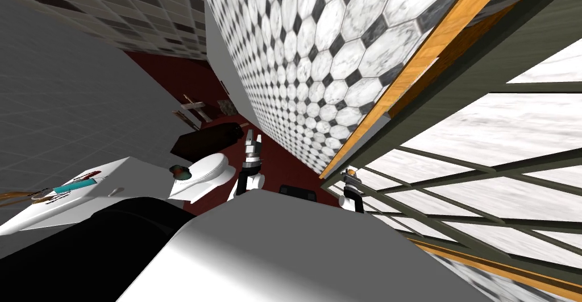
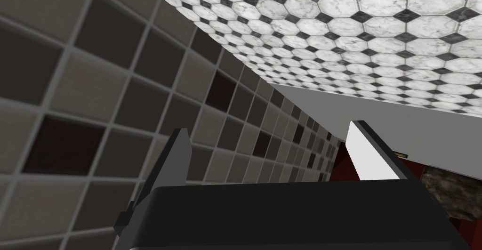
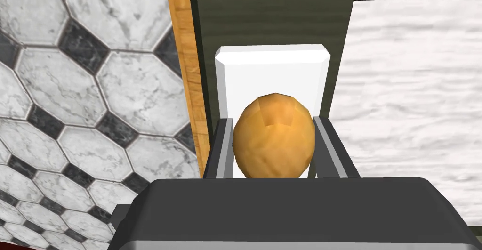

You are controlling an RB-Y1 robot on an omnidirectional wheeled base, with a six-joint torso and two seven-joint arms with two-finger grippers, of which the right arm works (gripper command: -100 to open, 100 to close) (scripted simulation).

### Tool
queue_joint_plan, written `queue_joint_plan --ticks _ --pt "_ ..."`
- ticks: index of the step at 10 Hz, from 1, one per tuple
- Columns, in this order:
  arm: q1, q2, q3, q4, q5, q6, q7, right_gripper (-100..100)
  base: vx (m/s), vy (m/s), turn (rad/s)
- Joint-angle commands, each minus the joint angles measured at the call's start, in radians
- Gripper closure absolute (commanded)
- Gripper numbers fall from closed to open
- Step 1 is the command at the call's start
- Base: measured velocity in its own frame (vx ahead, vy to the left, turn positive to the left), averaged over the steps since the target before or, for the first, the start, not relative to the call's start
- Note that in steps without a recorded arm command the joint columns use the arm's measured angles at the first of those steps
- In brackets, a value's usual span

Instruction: Pull the door open

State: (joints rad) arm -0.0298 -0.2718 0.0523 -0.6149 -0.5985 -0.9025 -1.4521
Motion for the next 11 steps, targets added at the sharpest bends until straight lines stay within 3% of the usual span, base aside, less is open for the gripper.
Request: queue_joint_plan --ticks 1,4,11 --pt "0.000 0.003 0.002 0.000 0.001 0.000 0.000 100 -0.033 0.006 0.012" --pt "0.000 0.003 0.002 0.000 0.001 0.000 0.000 100 -0.010 0.003 0.001" --pt "0.026 -0.051 0.102 -0.029 0.051 -0.003 -0.103 100 -0.216 -0.020 0.097"
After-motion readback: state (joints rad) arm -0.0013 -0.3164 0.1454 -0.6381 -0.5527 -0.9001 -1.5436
